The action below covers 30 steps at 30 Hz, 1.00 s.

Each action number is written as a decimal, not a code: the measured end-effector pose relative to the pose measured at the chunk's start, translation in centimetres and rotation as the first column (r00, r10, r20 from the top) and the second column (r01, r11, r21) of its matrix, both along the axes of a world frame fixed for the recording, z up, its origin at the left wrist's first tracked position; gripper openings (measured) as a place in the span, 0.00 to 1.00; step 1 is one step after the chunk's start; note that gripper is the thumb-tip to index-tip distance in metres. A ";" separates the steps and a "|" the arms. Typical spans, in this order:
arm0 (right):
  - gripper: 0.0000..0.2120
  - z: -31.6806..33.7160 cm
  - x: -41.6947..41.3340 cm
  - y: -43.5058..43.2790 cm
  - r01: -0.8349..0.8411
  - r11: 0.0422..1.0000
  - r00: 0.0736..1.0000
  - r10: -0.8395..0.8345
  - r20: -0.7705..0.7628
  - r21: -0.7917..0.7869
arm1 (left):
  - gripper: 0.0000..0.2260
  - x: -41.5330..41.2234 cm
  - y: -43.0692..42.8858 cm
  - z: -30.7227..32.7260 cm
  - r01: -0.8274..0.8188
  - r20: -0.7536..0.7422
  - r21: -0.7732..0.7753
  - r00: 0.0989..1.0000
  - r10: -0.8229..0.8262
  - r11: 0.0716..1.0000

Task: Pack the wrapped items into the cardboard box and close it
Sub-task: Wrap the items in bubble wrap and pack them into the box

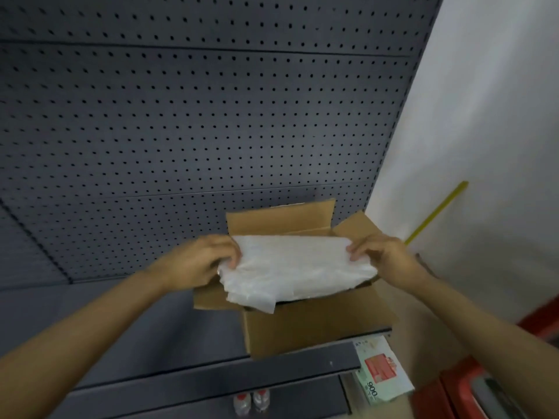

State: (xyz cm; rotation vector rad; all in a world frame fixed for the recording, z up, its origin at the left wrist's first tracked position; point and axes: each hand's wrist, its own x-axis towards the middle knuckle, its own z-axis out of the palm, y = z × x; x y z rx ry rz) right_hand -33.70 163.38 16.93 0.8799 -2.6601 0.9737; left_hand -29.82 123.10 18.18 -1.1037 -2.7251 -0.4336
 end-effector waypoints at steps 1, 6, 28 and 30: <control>0.04 -1.0 -0.8 0.4 -0.056 0.996 0.998 0.057 -0.012 0.064 | 0.12 -0.3 0.3 -0.9 0.012 -0.066 -0.061 0.998 -0.016 0.998; 0.08 -4.2 -4.0 0.7 -0.078 0.974 0.995 0.088 -0.038 0.212 | 0.10 -2.2 1.8 -3.9 -0.032 -0.172 -0.253 0.985 -0.013 0.967; 0.46 -4.6 -10.4 -3.7 -0.329 0.635 0.944 0.250 0.217 0.699 | 0.55 -6.0 7.2 -7.0 -0.138 0.391 -0.557 0.826 0.406 0.819; 0.49 -5.0 -10.7 -3.5 -0.358 0.580 0.933 0.246 0.262 0.732 | 0.53 -6.2 7.2 -7.1 -0.110 0.455 -0.539 0.796 0.398 0.835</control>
